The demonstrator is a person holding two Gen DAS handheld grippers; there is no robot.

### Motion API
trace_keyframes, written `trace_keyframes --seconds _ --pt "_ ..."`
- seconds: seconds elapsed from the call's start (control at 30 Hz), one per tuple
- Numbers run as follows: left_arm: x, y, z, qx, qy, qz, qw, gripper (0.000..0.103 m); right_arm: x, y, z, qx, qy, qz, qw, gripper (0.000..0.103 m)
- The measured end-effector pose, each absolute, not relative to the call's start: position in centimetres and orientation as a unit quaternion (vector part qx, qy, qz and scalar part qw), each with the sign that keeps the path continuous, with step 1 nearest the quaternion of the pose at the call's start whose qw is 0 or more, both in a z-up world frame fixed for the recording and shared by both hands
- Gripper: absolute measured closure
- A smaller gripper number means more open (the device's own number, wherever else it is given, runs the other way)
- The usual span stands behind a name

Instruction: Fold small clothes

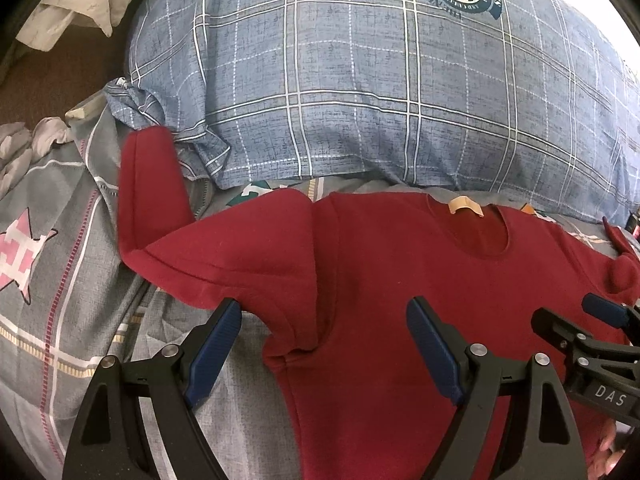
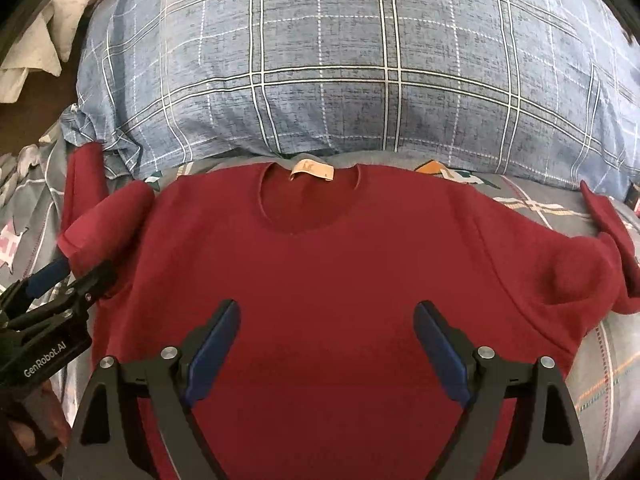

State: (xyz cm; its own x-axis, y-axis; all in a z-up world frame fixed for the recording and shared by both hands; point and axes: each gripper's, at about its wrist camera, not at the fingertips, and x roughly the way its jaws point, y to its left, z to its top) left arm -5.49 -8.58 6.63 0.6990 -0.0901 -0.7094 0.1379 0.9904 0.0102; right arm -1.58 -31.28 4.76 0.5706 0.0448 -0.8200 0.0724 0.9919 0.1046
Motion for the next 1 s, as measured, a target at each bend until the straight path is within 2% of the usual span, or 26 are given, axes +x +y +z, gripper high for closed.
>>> trace_keyframes --seconds 1.0 --pt "-4.94 -8.53 6.41 0.03 0.386 -0.056 0.92 0.018 -0.79 -30.77 3.95 0.064 0.476 -0.005 0.877 0.013"
